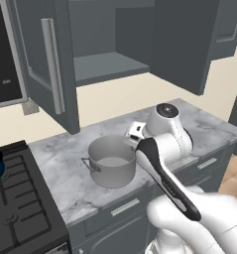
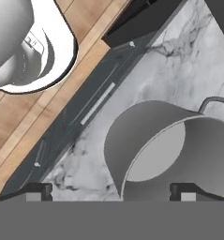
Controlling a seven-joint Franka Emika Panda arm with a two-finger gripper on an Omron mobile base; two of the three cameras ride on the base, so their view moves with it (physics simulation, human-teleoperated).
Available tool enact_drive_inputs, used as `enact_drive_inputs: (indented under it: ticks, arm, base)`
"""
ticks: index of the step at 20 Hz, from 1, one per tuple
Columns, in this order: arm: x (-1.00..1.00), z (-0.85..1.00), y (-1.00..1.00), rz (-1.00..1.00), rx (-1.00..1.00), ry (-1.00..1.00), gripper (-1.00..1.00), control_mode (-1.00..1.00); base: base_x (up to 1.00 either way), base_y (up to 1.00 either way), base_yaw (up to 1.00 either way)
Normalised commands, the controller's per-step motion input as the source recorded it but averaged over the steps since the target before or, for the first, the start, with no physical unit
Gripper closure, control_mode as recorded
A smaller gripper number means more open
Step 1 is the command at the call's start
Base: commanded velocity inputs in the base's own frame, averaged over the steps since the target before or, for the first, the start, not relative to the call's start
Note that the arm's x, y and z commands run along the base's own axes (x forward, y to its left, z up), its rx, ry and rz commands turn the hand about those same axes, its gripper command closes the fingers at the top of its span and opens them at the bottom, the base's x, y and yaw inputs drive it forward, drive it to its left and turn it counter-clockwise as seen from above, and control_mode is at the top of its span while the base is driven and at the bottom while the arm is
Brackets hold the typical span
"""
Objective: Pick the kettle from the cabinet and place it on a stove burner. Then pick the pot from the counter and place it on another stove burner. Finally, turn both burners on.
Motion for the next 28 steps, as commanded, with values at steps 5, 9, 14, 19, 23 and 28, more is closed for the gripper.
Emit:
enact_drive_inputs:
  ticks: [5, 9, 14, 19, 23, 28]
  arm:
    - [0.29, -0.34, 0.0, 0.0, -0.03, 0.08, -1.0, -1.0]
    - [0.32, -0.38, 0.01, 0.0, -0.02, 0.06, -1.0, -1.0]
    - [0.37, -0.39, 0.07, 0.0, -0.03, 0.04, -1.0, -1.0]
    - [0.36, -0.35, 0.11, 0.0, -0.02, 0.04, -1.0, -1.0]
    - [0.32, -0.34, 0.11, 0.0, -0.03, 0.05, -1.0, -1.0]
    - [0.2, -0.26, 0.06, 0.0, -0.01, 0.03, -1.0, -1.0]
  base:
    - [0.0, 0.0, 0.0]
    - [0.0, 0.0, 0.0]
    - [0.0, 0.0, 0.0]
    - [0.0, 0.0, 0.0]
    - [0.0, 0.0, 0.0]
    - [0.0, 0.0, 0.0]
